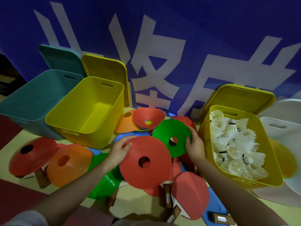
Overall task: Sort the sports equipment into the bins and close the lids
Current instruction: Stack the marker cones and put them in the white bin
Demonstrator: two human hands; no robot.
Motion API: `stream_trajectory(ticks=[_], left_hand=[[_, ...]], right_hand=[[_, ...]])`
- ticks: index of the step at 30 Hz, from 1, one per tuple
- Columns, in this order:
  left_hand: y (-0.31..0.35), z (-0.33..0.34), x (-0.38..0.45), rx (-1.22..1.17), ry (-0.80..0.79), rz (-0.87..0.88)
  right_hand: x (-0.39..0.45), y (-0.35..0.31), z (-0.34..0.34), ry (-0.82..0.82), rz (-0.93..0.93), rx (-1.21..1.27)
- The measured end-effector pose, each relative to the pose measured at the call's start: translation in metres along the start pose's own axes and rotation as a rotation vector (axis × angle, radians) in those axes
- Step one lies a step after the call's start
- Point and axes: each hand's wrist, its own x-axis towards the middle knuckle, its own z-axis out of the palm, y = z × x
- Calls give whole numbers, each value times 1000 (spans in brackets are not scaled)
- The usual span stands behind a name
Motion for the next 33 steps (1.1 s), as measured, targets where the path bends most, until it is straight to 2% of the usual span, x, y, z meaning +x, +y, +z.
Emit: stream_trajectory(ticks=[6,16,24,33], left_hand=[[22,-3,-2,-35,56,42],[69,30,2,-112,99,81],[122,99,13,-206,148,87],[161,207,27,-110,122,62]], right_hand=[[0,-8,-28,63,-58,79],[1,-5,-79,157,-24,176],[7,38,-147,242,41,226],[9,129,-246,379,175,242]])
